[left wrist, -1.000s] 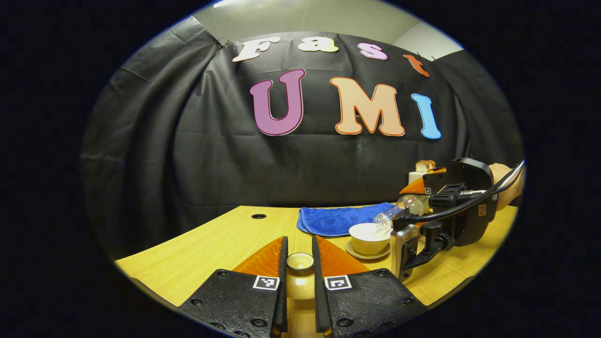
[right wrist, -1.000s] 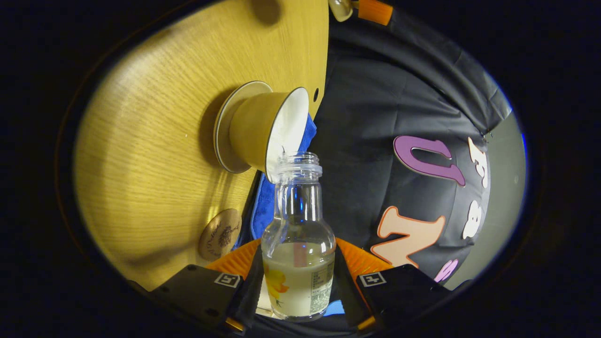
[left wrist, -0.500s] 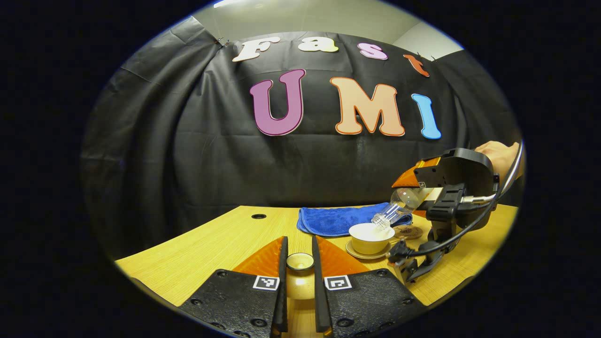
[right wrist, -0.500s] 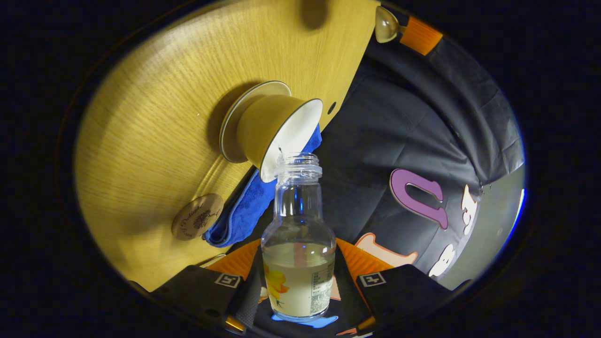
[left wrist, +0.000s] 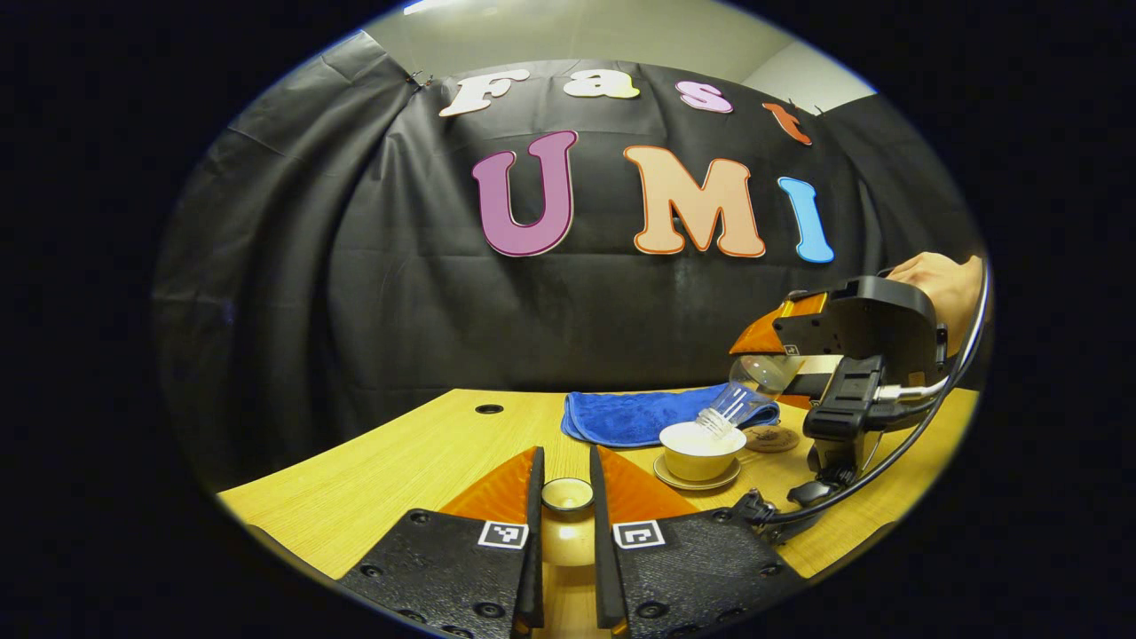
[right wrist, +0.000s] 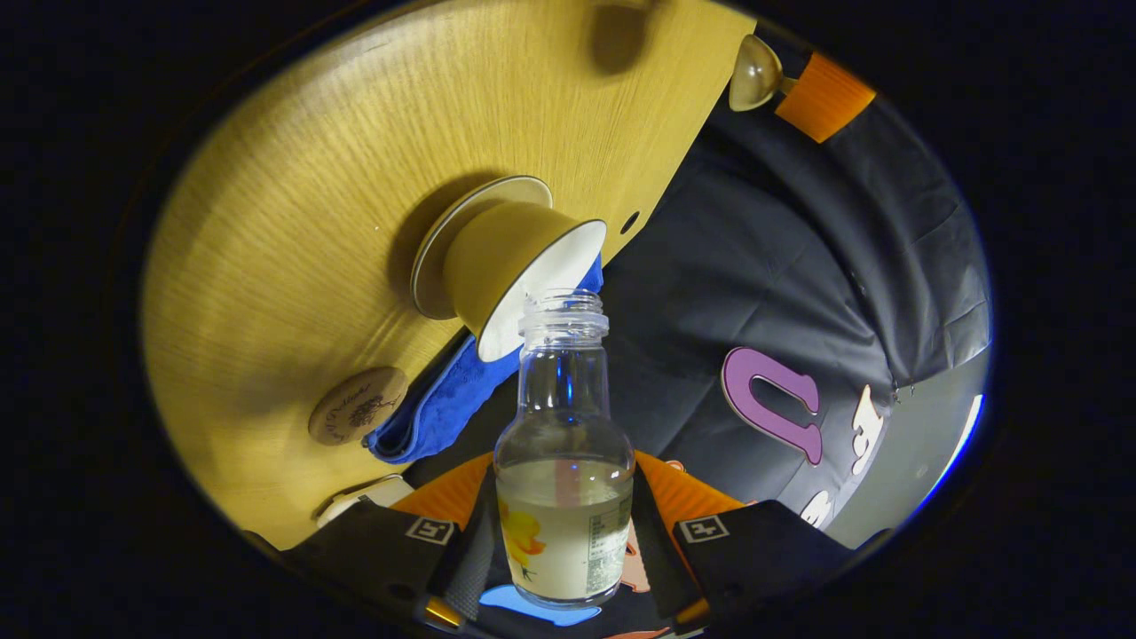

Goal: Open the teacup lid with one hand, grasp the water bottle and pour water into the teacup with the other hand; after pouring, place the water bottle on the coaster and then close the teacup lid.

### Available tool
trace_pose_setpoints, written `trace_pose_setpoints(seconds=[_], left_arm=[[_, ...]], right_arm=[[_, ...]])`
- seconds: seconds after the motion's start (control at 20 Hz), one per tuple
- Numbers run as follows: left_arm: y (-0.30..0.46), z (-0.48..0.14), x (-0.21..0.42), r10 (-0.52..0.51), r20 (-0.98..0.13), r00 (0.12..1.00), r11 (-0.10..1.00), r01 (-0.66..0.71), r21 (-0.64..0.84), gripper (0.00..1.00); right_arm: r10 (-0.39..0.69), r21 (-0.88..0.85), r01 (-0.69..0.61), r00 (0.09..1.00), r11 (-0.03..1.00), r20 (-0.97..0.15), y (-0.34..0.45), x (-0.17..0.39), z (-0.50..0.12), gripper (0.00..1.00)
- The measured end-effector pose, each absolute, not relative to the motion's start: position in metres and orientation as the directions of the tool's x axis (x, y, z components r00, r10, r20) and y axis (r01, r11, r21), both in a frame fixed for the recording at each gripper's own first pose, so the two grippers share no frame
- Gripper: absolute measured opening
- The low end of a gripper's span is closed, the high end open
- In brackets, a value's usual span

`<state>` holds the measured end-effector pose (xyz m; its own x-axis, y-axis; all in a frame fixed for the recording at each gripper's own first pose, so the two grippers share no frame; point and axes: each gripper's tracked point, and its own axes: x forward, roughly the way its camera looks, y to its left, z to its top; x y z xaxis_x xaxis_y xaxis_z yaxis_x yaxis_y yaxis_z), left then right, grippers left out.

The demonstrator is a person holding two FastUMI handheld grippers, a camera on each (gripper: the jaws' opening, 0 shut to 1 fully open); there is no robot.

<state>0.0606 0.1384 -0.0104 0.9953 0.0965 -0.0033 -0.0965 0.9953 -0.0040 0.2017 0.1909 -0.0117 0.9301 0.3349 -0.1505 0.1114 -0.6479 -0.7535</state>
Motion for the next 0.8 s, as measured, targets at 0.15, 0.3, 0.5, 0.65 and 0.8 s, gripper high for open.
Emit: trace_pose_setpoints(seconds=[0.15, 0.3, 0.5, 0.65, 0.8], left_arm=[[0.138, -0.011, 0.060, 0.096, -0.004, 0.995, 0.995, -0.096, -0.004, 0.20], [0.139, -0.010, 0.061, 0.099, -0.002, 0.995, 0.995, -0.099, -0.003, 0.20], [0.152, -0.010, 0.060, 0.134, -0.003, 0.991, 0.991, -0.134, -0.002, 0.20], [0.154, -0.011, 0.060, 0.140, -0.003, 0.990, 0.990, -0.140, -0.001, 0.20], [0.154, -0.010, 0.060, 0.140, -0.003, 0.990, 0.990, -0.140, -0.002, 0.20]], right_arm=[[0.333, -0.749, 0.112, 0.931, -0.653, -0.151, 0.190, 0.202, -0.012, 0.76], [0.308, -0.799, 0.053, 0.936, -0.598, -0.169, 0.183, 0.201, -0.017, 0.76], [0.282, -0.868, -0.031, 0.939, -0.496, -0.194, 0.172, 0.198, -0.023, 0.76], [0.266, -0.930, -0.137, 0.935, -0.342, -0.235, 0.167, 0.196, -0.029, 0.79], [0.270, -0.967, -0.222, 0.930, -0.124, -0.249, 0.169, 0.196, -0.025, 0.75]])
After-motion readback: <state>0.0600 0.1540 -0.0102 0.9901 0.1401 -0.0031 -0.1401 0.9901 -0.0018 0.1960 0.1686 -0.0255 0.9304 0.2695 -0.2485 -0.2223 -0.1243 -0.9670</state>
